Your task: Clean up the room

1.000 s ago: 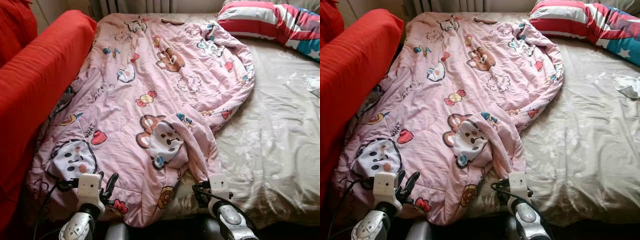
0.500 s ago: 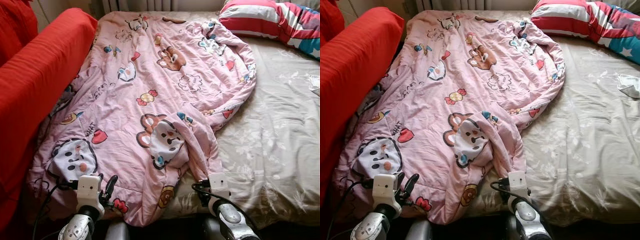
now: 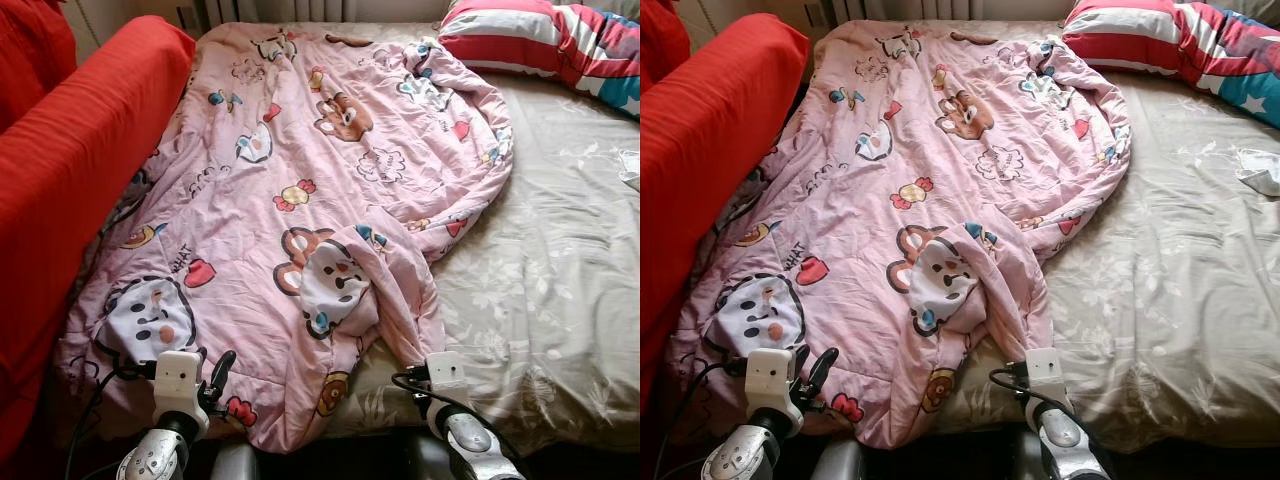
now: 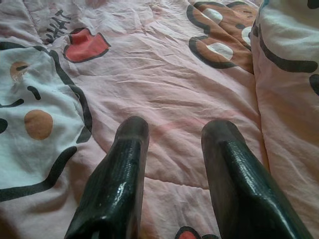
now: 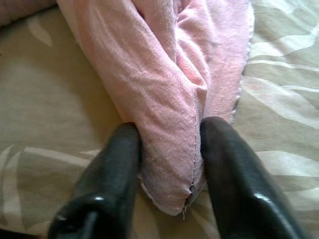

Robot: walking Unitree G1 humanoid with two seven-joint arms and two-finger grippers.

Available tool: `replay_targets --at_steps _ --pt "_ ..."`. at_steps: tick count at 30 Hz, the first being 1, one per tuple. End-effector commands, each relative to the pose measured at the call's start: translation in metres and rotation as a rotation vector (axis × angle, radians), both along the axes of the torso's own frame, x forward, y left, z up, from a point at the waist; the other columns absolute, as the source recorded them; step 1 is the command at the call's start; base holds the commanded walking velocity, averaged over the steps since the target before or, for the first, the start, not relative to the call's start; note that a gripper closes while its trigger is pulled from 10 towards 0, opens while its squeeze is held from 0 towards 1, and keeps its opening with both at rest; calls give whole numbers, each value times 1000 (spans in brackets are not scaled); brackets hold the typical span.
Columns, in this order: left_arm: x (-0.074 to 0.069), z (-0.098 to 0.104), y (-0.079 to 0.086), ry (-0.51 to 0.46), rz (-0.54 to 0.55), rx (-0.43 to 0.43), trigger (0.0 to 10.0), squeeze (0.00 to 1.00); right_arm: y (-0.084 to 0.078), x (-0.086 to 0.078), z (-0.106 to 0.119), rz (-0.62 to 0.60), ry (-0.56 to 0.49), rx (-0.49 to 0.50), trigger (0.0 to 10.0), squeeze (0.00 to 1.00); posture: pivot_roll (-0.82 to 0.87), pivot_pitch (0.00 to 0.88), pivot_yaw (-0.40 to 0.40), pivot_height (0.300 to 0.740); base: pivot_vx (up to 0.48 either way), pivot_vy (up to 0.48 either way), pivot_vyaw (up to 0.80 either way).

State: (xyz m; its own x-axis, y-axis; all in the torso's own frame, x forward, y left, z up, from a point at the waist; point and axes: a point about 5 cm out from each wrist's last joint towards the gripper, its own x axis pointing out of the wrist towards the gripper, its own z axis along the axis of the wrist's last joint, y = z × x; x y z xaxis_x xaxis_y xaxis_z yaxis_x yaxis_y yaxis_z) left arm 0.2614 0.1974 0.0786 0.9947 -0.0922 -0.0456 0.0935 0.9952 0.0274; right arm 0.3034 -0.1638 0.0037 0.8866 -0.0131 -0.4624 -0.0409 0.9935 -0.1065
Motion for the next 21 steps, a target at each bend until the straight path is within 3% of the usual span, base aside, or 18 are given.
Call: replay_targets --at_steps 1,9,18,21 --pt "-3 -6 2 32 4 3 10000 0 -5 -7 -7 -36 23 15 0 0 90 287 17 600 0 0 0" --pt "1 -10 -3 36 -2 -6 10000 0 -7 -9 -7 -66 -7 36 0 0 70 264 8 600 0 0 0" --pt "8 -14 -4 37 -1 -10 10000 0 -14 -19 -7 -127 -116 125 0 0 39 196 -4 600 0 0 0" --pt "9 -16 -7 41 -6 -12 10000 0 -12 -21 -5 -156 -158 199 0 0 24 180 -6 600 0 0 0"
